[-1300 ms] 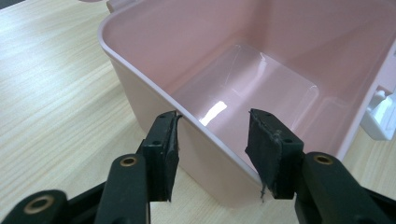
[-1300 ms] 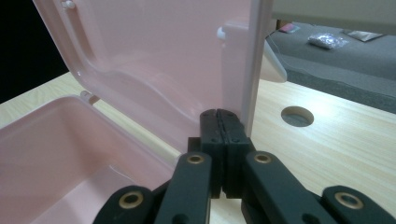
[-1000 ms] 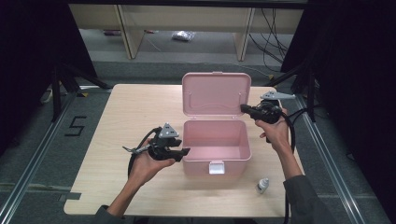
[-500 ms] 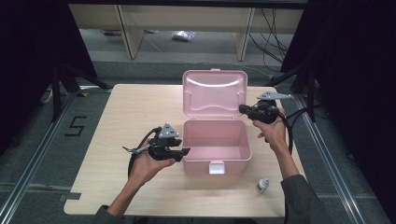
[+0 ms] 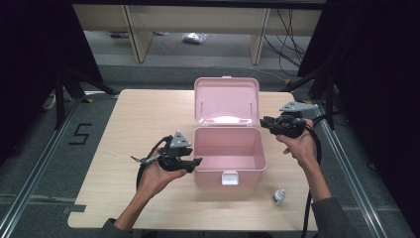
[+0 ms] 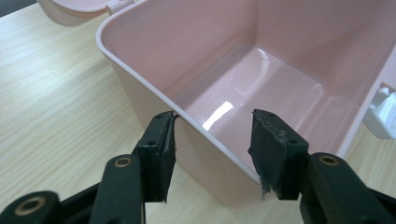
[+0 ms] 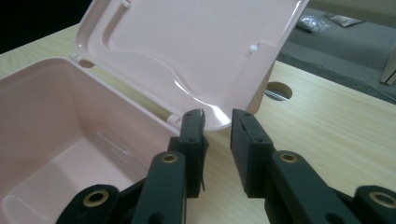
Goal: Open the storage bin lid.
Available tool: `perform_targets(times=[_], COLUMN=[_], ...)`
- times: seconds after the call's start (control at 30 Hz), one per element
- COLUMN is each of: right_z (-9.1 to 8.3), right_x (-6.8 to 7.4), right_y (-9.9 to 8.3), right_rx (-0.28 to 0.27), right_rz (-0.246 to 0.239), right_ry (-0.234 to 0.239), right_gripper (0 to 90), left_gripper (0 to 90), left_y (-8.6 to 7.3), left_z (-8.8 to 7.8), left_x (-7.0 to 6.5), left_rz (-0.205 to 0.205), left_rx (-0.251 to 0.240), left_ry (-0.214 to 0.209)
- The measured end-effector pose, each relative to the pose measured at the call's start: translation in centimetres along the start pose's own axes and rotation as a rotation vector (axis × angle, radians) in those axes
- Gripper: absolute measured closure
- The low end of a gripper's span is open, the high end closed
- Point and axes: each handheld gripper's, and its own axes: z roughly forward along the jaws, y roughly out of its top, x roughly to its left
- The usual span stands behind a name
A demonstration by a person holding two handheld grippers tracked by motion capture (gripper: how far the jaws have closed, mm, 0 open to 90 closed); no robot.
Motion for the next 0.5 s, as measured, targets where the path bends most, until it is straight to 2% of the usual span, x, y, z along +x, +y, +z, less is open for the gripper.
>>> perform_targets(times=[0.03,0.13,0.2,0.27,0.3,0.33,0.37,0.47,0.5], right_z=[-0.5,-1.0,-1.1,-1.6,-2.2,-2.2,-2.3,-2.8,-3.0], right_x=[0.1,0.8,0.9,1.3,1.7,1.7,1.7,2.0,2.0], right_y=[-0.2,-0.8,-0.9,-1.3,-1.8,-1.8,-2.1,-2.9,-3.2], right_rx=[0.018,0.087,0.092,0.101,0.11,0.11,0.11,0.135,0.132], right_rz=[-0.02,-0.021,-0.04,-0.038,-0.053,-0.053,-0.075,-0.051,-0.073], right_ry=[-0.003,-0.025,-0.028,-0.021,-0.01,-0.01,-0.017,-0.026,-0.03], right_gripper=[72.4,69.6,68.9,64.1,61.4,61.4,60.6,57.9,57.1], left_gripper=[49.8,50.0,50.0,50.0,49.9,50.2,50.2,50.5,50.5], left_y=[0.0,0.0,0.0,0.0,0.0,0.0,0.0,0.0,0.0], left_z=[0.1,0.0,0.0,0.0,0.0,0.0,0.0,0.1,0.1], left_x=[0.0,-0.1,0.0,0.0,0.1,0.1,0.1,0.1,0.1], left_rz=[-0.003,0.005,0.006,0.001,-0.007,-0.009,-0.009,-0.011,-0.012], left_rx=[-0.005,0.003,0.003,-0.001,0.0,-0.004,-0.003,-0.008,-0.009], left_ry=[-0.008,0.006,0.004,-0.003,-0.008,-0.005,-0.006,-0.011,-0.013])
